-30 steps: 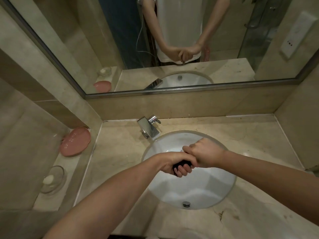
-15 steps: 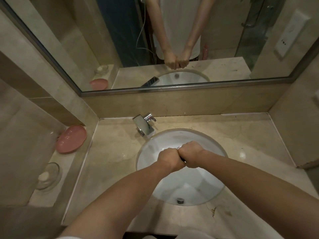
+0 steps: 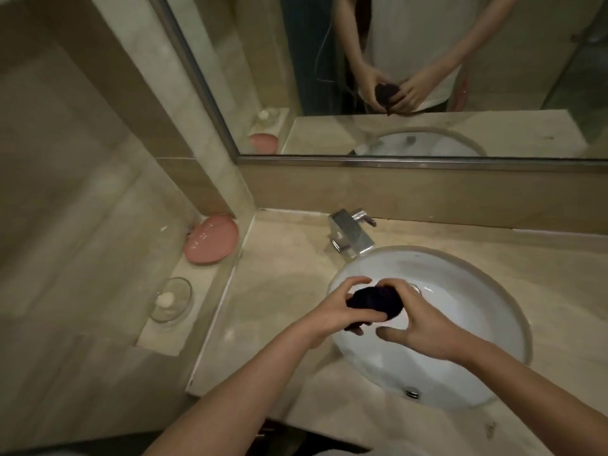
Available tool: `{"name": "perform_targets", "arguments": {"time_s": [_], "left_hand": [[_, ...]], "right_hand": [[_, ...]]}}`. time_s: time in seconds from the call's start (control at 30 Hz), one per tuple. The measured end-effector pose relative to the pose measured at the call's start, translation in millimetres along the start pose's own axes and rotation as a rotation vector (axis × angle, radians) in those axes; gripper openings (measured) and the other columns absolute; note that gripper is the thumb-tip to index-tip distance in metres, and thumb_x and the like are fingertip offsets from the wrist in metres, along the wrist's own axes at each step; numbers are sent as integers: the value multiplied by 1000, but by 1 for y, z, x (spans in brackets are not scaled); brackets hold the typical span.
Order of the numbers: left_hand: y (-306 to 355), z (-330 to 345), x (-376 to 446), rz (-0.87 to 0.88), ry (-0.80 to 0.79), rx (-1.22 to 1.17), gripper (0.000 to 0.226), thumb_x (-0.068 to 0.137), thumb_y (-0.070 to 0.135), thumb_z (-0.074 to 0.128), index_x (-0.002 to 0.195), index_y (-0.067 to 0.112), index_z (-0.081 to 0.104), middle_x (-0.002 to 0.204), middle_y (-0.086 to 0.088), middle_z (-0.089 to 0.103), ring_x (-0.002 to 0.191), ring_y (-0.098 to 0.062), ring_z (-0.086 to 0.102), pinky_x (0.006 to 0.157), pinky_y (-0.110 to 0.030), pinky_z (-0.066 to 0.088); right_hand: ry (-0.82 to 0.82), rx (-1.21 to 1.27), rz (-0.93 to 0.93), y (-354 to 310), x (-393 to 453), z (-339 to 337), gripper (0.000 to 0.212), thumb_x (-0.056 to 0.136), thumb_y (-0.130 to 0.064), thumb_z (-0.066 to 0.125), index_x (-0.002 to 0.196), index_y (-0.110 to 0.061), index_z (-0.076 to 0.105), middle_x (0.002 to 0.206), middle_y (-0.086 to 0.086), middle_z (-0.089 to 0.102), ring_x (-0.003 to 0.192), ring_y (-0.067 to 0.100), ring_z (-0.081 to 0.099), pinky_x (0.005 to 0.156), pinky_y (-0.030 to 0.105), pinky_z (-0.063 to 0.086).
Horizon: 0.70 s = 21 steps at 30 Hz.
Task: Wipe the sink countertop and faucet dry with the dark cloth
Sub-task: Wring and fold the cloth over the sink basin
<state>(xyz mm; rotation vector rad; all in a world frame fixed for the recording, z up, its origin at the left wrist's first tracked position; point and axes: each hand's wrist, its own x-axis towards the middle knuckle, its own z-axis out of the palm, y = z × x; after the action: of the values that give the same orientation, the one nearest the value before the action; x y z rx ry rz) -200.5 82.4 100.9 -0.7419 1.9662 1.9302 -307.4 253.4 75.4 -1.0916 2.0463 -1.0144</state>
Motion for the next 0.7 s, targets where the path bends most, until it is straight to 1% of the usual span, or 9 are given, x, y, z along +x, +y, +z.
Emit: {"name": "perform_targets", "arguments": {"time_s": [0.1,0.2,0.3,0.37,0.43,0.53,0.57,0.63,0.7], "left_hand": [[-22,-41,-26,19,-54,-78,42,86,32,78,124,23,63,95,-3,69,74,-17,63,65,-28,52],[-40,-75,-45,-50,-73,-79,39,86,38,77,119,20,68,89,-1,70,73,-18,63,67,-28,52],[-60,-103,-59,-48,-79,-105,22,89,27,75,111,21,74,89,6,71,82,-9,66,74,-22,52],[-75,-114,-64,26,21,-133,8,92,24,72,99,22,76,87,9,72,86,-6,67,75,-19,50],[-91,-122,-66,63,199,-233,16,91,28,72,107,25,72,98,1,73,98,-15,70,80,-23,53],[-110,-130,-71,9,198,-383,46,83,34,81,125,33,63,116,-10,70,105,-21,70,87,-31,57],[-113,-131,-71,-9,178,-367,47,81,33,83,124,32,64,118,-8,70,106,-18,70,87,-29,57],[-112,-132,-70,-67,201,-331,34,86,37,77,116,22,71,112,-3,75,101,-12,72,81,-21,55],[-104,-132,-70,-170,268,-286,42,92,51,64,100,12,78,98,-1,78,90,-9,73,74,-16,53]], "right_hand": [[96,304,65,-29,5,37,27,89,-28,74,110,-23,59,102,-7,64,96,14,63,86,29,51],[126,476,154,-54,18,78,18,92,-21,71,99,-14,55,88,10,63,77,23,63,76,42,51],[191,488,185,-71,32,115,11,94,-21,68,97,-14,59,81,3,66,73,20,63,72,37,51],[218,496,220,-81,41,132,5,96,-23,65,95,-18,67,79,2,71,71,22,66,67,34,53],[221,492,270,-87,50,143,15,99,-28,61,91,-21,72,76,2,72,67,19,67,62,25,51],[245,439,338,-84,58,156,23,101,-36,55,94,-27,74,84,-6,74,80,10,69,69,23,53],[265,453,352,-84,59,160,24,101,-38,54,96,-26,74,88,-7,74,85,8,69,74,21,53],[294,576,376,-84,63,164,28,101,-38,52,100,-20,73,92,-8,74,93,5,67,79,16,50],[251,791,421,-87,67,165,33,103,-40,47,109,-17,70,103,-9,75,101,5,68,86,19,49]]}}
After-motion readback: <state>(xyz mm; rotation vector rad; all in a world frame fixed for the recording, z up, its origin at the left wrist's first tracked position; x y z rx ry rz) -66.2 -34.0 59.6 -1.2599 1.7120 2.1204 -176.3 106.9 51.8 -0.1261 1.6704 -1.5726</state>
